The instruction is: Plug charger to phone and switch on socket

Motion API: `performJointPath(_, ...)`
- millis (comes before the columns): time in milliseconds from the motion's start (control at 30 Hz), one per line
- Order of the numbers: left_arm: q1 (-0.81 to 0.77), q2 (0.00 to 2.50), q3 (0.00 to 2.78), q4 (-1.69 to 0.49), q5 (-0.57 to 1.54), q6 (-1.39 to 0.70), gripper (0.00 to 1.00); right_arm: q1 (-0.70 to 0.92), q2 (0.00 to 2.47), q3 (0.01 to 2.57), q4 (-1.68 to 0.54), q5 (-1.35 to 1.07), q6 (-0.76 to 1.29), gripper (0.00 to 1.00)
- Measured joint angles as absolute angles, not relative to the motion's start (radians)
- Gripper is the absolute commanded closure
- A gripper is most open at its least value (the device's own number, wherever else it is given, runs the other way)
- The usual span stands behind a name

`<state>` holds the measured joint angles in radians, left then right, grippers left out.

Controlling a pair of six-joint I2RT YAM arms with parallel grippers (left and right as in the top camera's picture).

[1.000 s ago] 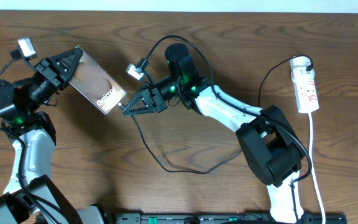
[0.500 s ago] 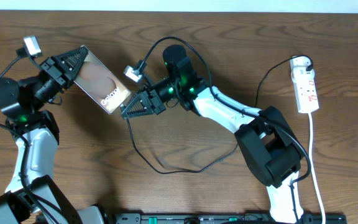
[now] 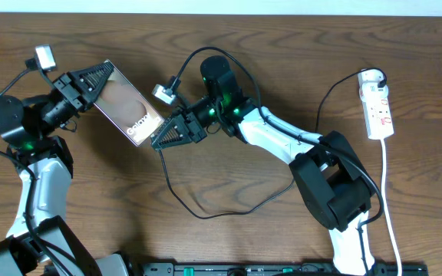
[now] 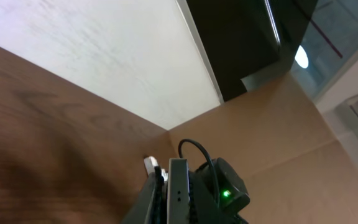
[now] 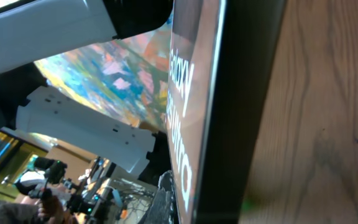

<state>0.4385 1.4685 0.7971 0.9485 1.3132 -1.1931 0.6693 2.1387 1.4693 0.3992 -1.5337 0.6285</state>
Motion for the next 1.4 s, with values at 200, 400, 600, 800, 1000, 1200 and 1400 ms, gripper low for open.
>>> performJointPath(200, 0.439, 1.468, 0.802, 0.951, 1.359, -1.173, 0.92, 0.669, 2.139, 1.463, 0.395, -1.547, 0.629, 0.99)
performJointPath(400, 0.439, 1.468, 0.81, 0.951, 1.382, -1.162, 0.93, 0.669, 2.139, 1.461, 0.393, -1.549, 0.628, 0.99)
performJointPath(600, 0.439, 1.468, 0.81, 0.951, 1.386, -1.155, 0.93, 0.669, 2.139, 1.46, 0.39, -1.551, 0.628, 0.99)
performJointPath(800, 0.439, 1.468, 0.81, 0.951, 1.39, -1.155, 0.93, 0.666, 2.139, 1.46, 0.386, -1.551, 0.628, 0.99)
performJointPath(1000, 0.439, 1.468, 0.81, 0.951, 1.394, -1.156, 0.93, 0.664, 2.139, 1.46, 0.373, -1.551, 0.628, 0.99)
performJointPath(1200, 0.439, 1.468, 0.81, 0.951, 1.401, -1.156, 0.92, 0.657, 2.139, 1.459, 0.359, -1.551, 0.628, 0.99)
performJointPath(1400, 0.439, 1.468, 0.81, 0.951, 1.405, -1.155, 0.93, 0.634, 2.139, 1.457, 0.339, -1.551, 0.628, 0.99)
